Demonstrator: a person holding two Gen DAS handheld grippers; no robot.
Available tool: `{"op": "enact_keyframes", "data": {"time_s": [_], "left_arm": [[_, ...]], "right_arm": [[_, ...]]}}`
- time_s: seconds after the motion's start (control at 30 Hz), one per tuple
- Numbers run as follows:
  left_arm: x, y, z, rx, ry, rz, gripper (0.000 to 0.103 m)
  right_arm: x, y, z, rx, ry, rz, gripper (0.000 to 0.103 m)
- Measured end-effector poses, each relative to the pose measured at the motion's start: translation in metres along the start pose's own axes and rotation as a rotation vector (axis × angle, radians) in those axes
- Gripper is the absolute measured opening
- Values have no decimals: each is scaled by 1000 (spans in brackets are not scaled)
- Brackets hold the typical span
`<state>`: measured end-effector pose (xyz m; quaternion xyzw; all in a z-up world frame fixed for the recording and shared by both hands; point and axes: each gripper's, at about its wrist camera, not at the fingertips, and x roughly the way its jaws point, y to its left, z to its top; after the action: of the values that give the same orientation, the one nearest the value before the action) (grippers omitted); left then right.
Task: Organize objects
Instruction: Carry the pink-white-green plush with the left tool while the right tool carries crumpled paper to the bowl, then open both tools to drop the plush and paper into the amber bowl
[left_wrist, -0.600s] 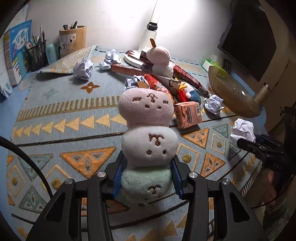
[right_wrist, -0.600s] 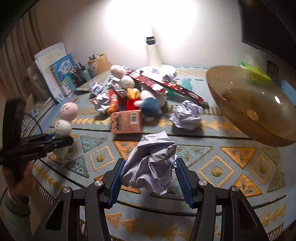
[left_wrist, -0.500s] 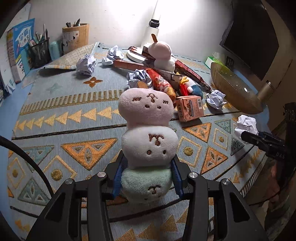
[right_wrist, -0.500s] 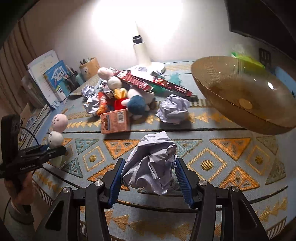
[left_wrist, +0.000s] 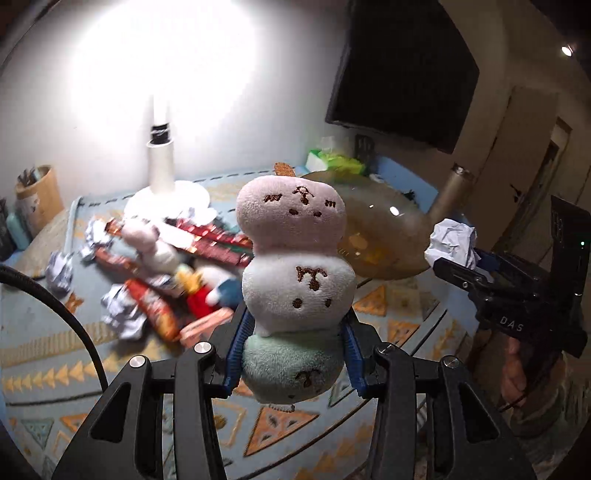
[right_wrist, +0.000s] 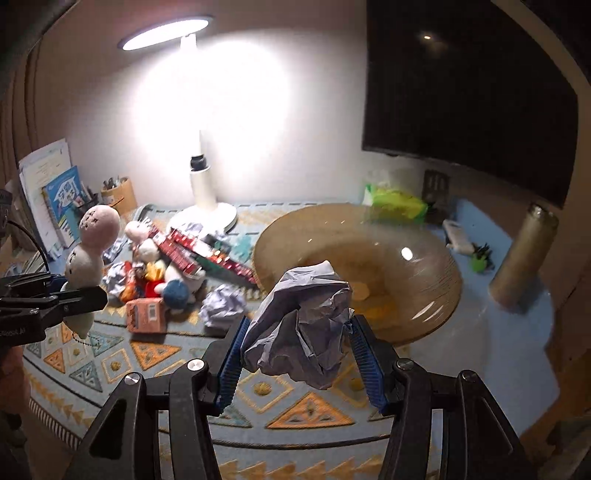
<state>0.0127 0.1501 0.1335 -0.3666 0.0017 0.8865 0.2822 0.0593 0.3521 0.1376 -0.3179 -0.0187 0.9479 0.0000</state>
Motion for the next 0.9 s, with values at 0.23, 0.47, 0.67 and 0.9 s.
{"op": "enact_keyframes", "data": {"time_s": [0.23,0.47,0.67,0.9], "left_arm": [[63,-57,69,82,-96,56,42],[117,-70,86,87,-83,63,46],[155,-57,77,51,83,-10,73],[123,-44,58,42,34,53,73]], "right_arm": [[42,-76,36,212,104,6,54],[71,-97,33,252,154,10,56],[80,-104,27,265,153,-8,85],[73,-93,19,254,154,24,85]]}}
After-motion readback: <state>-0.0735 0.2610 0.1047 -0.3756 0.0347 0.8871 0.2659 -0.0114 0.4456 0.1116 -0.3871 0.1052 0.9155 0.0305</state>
